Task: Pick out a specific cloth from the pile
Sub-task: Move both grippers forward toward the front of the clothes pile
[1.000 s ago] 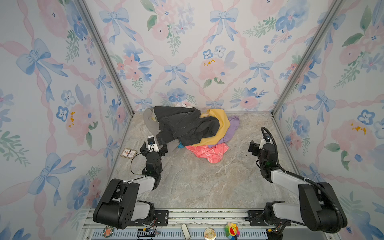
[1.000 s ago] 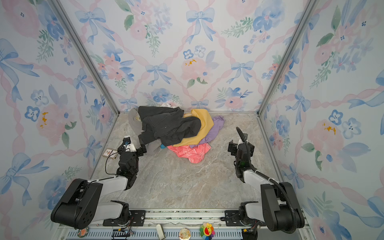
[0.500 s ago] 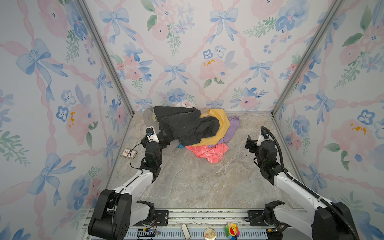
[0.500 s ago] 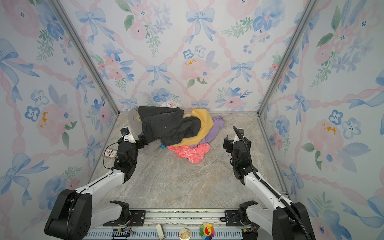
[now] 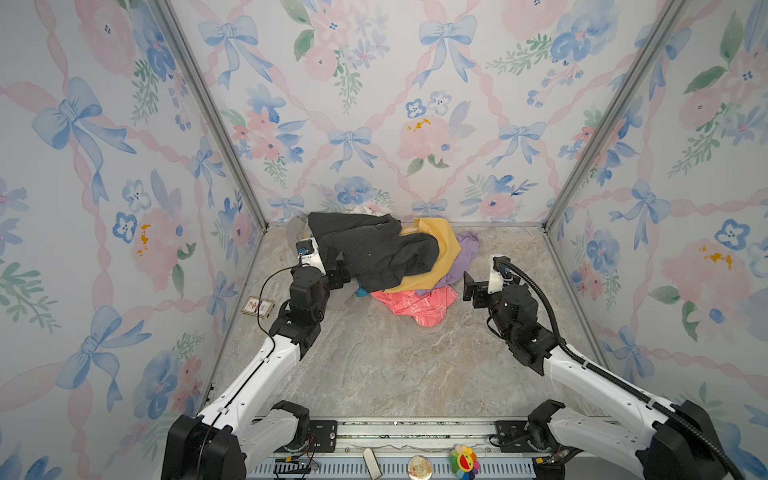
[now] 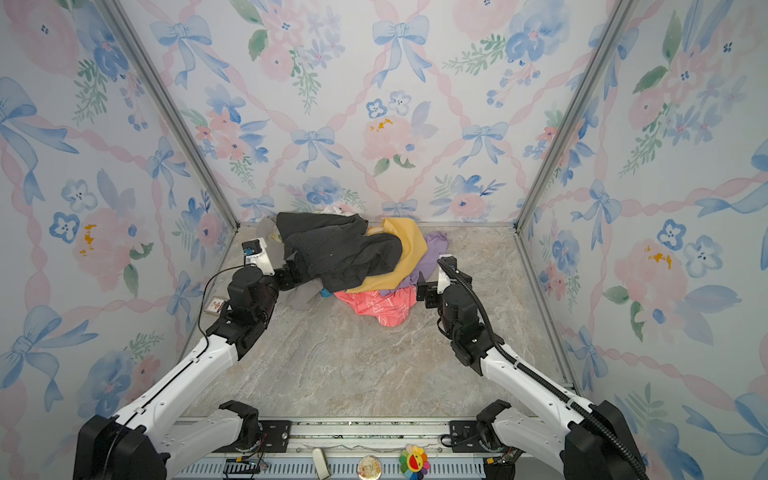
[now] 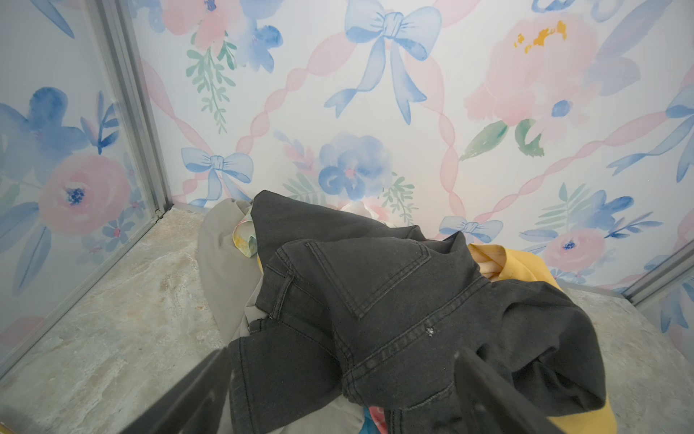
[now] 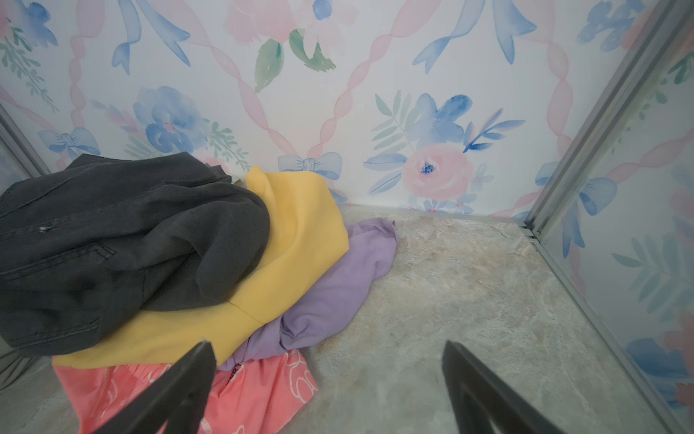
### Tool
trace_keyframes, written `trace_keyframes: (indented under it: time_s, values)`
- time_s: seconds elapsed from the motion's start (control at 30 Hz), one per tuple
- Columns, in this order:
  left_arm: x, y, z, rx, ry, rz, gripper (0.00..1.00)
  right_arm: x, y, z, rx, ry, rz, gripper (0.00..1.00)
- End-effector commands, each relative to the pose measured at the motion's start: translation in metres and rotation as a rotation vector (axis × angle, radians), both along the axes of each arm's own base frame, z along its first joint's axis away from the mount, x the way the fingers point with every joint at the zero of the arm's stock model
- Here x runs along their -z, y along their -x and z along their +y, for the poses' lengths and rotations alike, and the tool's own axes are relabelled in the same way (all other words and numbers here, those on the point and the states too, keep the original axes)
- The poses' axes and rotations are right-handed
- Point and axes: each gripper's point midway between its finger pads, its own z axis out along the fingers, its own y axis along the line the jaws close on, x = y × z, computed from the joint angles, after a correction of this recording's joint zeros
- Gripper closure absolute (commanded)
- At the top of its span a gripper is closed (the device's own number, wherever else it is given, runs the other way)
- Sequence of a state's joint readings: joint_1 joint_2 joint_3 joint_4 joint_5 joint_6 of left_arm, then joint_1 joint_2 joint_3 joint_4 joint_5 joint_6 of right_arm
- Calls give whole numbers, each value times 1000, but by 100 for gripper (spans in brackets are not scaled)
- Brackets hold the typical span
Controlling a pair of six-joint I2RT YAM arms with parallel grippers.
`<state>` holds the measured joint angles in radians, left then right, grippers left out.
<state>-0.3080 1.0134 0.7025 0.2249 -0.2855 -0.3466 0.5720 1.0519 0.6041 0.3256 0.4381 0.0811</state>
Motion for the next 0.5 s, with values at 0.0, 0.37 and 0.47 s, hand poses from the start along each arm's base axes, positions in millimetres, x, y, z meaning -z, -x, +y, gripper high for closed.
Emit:
trace_keyframes:
  time_s: [0.0,0.37,0.47]
  values:
    - [18,17,-15,101,56,69,7,-21,1,12,-37,-34,-44,3]
    - [95,49,-57,218,93,271,16,-5,21,40,-143,-91,-32,3]
    - [113,53,-70,195,90,319,18,4,25,40,-148,-99,-2,3]
